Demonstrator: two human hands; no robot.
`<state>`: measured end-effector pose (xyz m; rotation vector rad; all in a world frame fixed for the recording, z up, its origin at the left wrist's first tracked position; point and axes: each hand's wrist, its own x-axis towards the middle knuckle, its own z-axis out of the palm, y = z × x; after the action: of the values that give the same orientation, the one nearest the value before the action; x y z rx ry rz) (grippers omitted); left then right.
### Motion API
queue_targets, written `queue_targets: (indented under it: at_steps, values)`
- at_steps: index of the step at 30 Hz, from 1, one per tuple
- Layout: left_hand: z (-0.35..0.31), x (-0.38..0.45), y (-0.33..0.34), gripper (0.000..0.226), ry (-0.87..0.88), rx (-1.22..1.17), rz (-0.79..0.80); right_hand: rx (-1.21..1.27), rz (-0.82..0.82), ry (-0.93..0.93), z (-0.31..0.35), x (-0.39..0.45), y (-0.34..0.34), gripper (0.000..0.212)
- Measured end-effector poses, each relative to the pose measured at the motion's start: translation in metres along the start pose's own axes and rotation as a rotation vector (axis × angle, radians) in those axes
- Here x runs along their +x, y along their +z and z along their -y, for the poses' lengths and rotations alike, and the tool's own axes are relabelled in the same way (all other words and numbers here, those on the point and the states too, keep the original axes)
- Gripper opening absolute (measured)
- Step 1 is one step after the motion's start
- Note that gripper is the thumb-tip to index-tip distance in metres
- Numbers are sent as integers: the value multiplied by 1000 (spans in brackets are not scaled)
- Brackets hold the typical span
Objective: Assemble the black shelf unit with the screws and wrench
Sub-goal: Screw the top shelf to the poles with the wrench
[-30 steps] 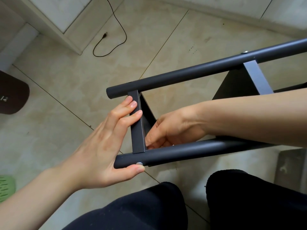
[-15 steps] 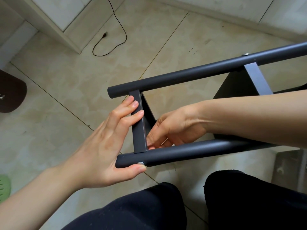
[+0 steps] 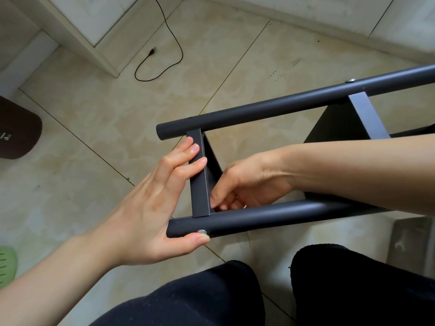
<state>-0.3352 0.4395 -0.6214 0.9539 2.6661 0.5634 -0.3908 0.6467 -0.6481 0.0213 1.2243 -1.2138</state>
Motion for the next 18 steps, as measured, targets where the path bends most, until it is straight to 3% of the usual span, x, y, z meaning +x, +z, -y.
queue_targets:
  at_steps: [6, 16, 18]
  values:
    - [-1, 1, -1, 94, 6, 1, -3, 3, 109, 76, -3, 12, -3, 25]
    - [0, 1, -1, 95, 5, 14, -4, -20, 114, 53, -1, 7, -13, 37]
    - [0, 1, 0, 95, 0, 11, -2, -16, 88, 41, -3, 9, -11, 31]
